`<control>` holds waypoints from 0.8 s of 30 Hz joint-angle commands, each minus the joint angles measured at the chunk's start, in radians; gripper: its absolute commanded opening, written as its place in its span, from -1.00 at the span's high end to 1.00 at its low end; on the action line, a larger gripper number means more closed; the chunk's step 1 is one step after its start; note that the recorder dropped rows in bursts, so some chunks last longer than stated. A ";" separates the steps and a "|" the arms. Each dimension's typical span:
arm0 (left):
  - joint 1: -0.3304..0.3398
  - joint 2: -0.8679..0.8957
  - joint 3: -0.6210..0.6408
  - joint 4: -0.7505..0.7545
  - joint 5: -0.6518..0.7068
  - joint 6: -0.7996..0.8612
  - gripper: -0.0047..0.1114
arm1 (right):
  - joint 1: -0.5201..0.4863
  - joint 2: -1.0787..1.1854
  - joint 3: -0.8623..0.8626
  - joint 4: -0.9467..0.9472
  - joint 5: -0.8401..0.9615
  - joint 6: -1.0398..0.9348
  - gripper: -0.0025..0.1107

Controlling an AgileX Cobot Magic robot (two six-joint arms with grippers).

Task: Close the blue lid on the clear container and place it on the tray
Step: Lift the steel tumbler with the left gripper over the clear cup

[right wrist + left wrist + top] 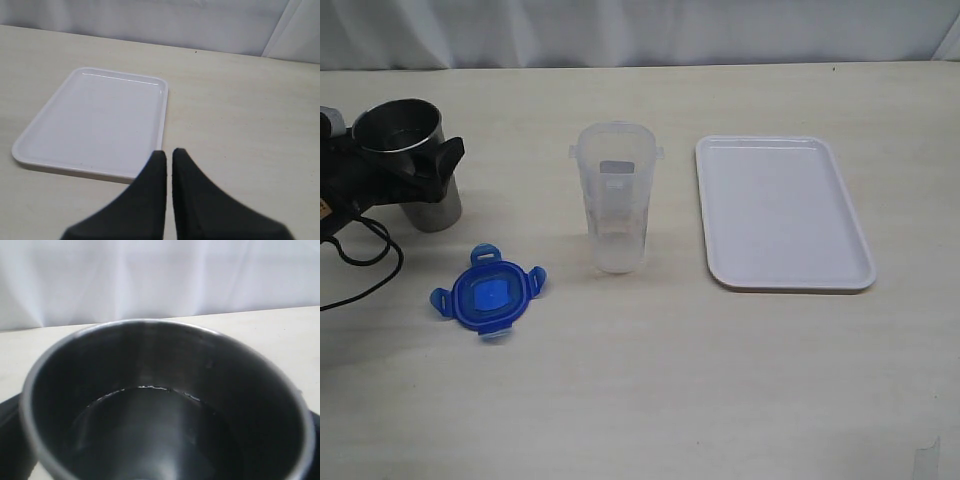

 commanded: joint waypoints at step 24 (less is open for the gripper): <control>0.001 0.000 -0.048 0.137 -0.011 -0.058 0.92 | -0.002 -0.004 0.002 0.006 -0.003 0.004 0.88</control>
